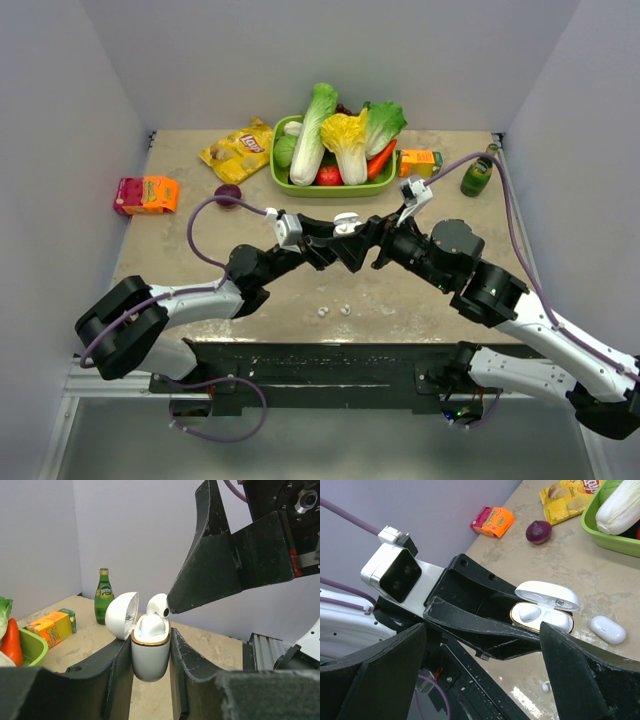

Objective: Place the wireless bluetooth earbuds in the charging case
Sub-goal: Place the earbud in the charging case.

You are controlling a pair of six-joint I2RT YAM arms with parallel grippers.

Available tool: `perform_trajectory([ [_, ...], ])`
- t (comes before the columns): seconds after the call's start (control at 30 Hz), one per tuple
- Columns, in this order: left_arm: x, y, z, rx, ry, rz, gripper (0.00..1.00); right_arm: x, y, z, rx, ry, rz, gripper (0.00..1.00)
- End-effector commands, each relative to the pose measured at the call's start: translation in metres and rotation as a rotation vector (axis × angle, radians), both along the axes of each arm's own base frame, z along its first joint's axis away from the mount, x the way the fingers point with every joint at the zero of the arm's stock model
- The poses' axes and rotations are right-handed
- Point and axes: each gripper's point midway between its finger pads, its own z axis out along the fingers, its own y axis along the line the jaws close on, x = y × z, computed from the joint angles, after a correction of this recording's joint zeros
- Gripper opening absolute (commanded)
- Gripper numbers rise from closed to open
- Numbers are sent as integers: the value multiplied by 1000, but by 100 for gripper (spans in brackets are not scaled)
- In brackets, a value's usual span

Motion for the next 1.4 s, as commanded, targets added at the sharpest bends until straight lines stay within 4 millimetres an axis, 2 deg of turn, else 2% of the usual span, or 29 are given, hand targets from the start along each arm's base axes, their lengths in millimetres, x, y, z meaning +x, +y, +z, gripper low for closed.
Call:
perform_trajectory([
  [0.0, -60, 60, 132, -474, -425, -32, 0, 6, 1, 14, 8, -36, -24, 98],
  [0.13, -63, 62, 132, -476, -426, -36, 0, 8, 2, 10, -3, -32, -25, 98],
  [0.3, -64, 62, 131, -475, -424, -40, 0, 9, 4, 14, 0, -45, -21, 98],
  [0.5, -60, 62, 128, -468, -417, -23, 0, 0, 8, 39, 46, -91, 32, 98],
  [0.63, -58, 62, 127, -467, -419, -12, 0, -5, 1, 61, 77, -133, 37, 98],
  [0.73, -58, 62, 129, -470, -420, -11, 0, -5, -12, 68, 68, -155, 1, 98],
  [0.83, -61, 65, 132, -479, -420, -22, 0, 4, -36, 68, 38, -172, -117, 98],
  [0.9, -67, 68, 135, -494, -410, -48, 0, 9, -51, 58, -15, -162, -187, 98],
  [0.93, -70, 70, 136, -494, -409, -64, 0, 17, -65, 55, -44, -165, -263, 98],
  [1.0, -76, 77, 140, -512, -399, -91, 0, 18, -74, 47, -86, -165, -292, 98],
  [1.1, -84, 84, 140, -512, -362, -169, 0, 14, -77, 45, -99, -185, -275, 98],
  [1.23, -86, 90, 137, -475, -297, -292, 0, 3, -69, 35, -123, -204, -187, 98],
  [1.27, -87, 89, 135, -464, -284, -309, 0, -2, -68, 41, -96, -222, -160, 98],
  [1.3, -89, 88, 133, -449, -270, -344, 0, -4, -65, 36, -100, -224, -143, 98],
  [1.37, -91, 87, 130, -428, -263, -368, 0, -7, -63, 38, -84, -237, -124, 98],
])
